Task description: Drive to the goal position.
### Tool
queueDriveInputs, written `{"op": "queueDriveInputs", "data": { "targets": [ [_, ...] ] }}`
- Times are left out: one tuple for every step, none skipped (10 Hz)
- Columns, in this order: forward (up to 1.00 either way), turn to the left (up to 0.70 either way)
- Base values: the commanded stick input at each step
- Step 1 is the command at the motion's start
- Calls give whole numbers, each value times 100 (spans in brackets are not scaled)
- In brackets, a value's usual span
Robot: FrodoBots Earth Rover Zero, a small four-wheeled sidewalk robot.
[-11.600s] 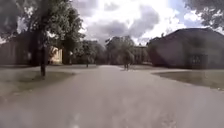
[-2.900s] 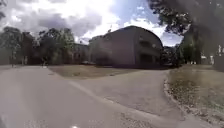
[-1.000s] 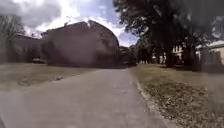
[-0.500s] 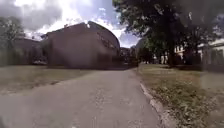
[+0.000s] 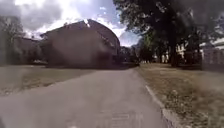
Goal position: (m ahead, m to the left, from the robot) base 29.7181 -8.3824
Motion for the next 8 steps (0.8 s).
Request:
{"op": "queueDriveInputs", "data": {
  "targets": [
    [85,0],
    [85,0],
    [85,0],
    [85,0],
    [85,0],
    [85,0],
    [85,0],
    [85,0]
  ]
}}
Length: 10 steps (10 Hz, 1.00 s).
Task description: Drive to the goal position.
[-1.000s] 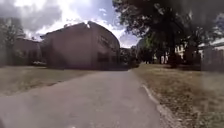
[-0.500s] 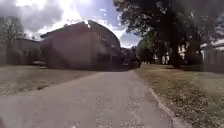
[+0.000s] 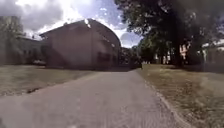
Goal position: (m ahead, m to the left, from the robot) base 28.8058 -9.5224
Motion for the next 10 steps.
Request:
{"op": "queueDriveInputs", "data": {
  "targets": [
    [85,0],
    [85,0],
    [85,0],
    [85,0],
    [85,0],
    [85,0],
    [85,0],
    [85,0],
    [85,0],
    [85,0]
  ]
}}
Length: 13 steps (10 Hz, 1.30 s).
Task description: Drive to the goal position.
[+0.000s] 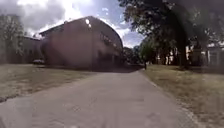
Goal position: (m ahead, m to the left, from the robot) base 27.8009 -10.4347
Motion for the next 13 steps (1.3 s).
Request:
{"op": "queueDriveInputs", "data": {
  "targets": [
    [85,0],
    [85,0],
    [85,0],
    [85,0],
    [85,0],
    [85,0],
    [85,0],
    [85,0],
    [85,0],
    [85,0],
    [85,0],
    [85,0],
    [85,0]
  ]
}}
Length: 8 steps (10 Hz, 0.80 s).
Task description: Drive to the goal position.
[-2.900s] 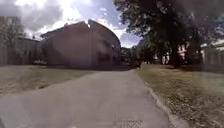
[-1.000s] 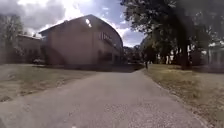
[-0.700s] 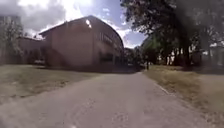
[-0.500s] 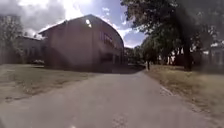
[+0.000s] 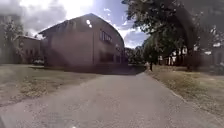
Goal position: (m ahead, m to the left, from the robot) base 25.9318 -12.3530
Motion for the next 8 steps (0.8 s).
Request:
{"op": "queueDriveInputs", "data": {
  "targets": [
    [85,0],
    [85,0],
    [85,0],
    [85,-10],
    [85,-34],
    [85,-34],
    [85,-34],
    [85,-34]
  ]
}}
